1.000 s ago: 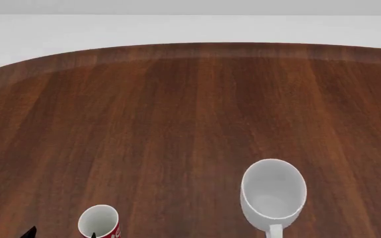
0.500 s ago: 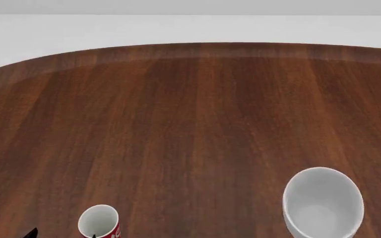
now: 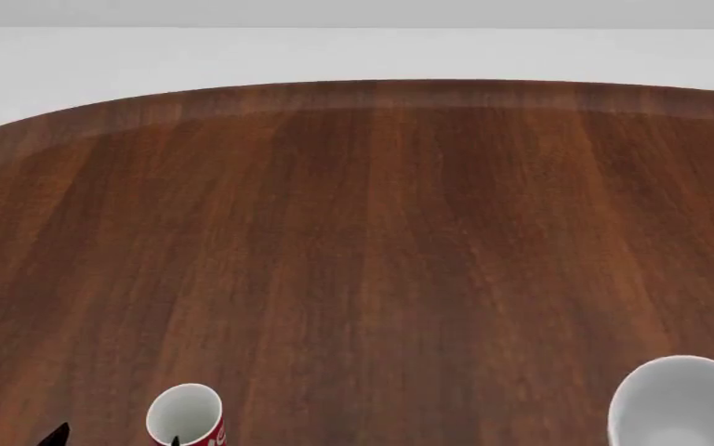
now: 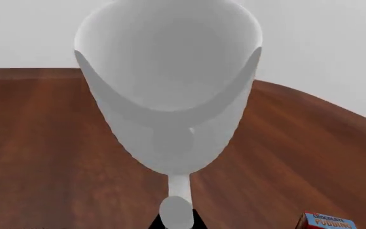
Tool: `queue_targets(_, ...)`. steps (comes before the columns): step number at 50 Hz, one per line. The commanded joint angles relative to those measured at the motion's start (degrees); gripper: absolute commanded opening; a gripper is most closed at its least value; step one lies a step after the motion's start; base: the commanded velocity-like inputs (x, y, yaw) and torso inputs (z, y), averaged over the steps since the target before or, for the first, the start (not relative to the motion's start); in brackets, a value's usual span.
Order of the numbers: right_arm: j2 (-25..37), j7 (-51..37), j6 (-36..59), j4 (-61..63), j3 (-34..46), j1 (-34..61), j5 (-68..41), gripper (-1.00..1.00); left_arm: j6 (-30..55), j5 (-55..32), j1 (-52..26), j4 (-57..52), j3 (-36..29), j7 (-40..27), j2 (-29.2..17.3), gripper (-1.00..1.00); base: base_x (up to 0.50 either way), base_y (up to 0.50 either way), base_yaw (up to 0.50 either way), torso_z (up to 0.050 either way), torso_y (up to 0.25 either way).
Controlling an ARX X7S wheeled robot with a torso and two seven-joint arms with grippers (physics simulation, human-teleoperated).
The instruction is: Put the white mug on the plate.
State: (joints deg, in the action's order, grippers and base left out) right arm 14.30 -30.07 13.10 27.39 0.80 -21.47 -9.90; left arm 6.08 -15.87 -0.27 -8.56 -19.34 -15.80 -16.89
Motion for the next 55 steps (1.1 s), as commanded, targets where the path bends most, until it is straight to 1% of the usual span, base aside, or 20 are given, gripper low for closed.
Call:
queue_targets(1,-0.51,-1.39,-2.01,-0.62,-1.82,-2.12,0.48,-1.00,0.21,-0.11,0.08,-0.57,-0.34,-0.26,-0.19,1.00,0.00,0.00,0.00,0.000,0.000)
queue_targets(15,-1.30,-1.94,-7.77,-5.86,-3.99,-4.23,-0.53,-1.00,-0.23,-0.14,0.01,0.20,-1.01,-0.05,-0.15,1.00,0.00,0.00,0.00,0.000,0.000)
queue_targets(17,-1.94,-1.70,-8.84,-6.71,-4.94,-4.81,-2.47,-1.00,-0.08,-0.17,-0.02,0.03,-1.11,-0.07,-0.19,1.00,0.00,0.00,0.00,0.000,0.000)
queue_targets(23,-2.33,-2.74,-10.26,-6.16,-5.83,-7.15,-2.30,-1.00,-0.30,-0.37,0.08,0.23,-1.28,0.03,-0.21,1.00,0.00,0.00,0.00,0.000,0.000)
queue_targets(31,-2.59,-4.15,-8.62,-3.78,-5.97,-8.72,-2.61,-1.00,-0.80,-0.85,0.23,0.73,-1.10,0.15,-0.35,1.00,0.00,0.00,0.00,0.000,0.000)
queue_targets(41,-3.05,-4.40,-6.75,-1.36,-6.28,-10.13,-5.90,-1.00,-1.25,-1.51,0.34,1.43,-1.07,0.38,-0.34,1.00,0.00,0.00,0.00,0.000,0.001)
queue_targets(55,-2.35,-3.80,-5.67,-2.32,-6.35,-11.13,-8.16,-1.00,-1.60,-1.74,0.21,1.98,-1.35,0.29,-0.23,1.00,0.00,0.00,0.00,0.000,0.000)
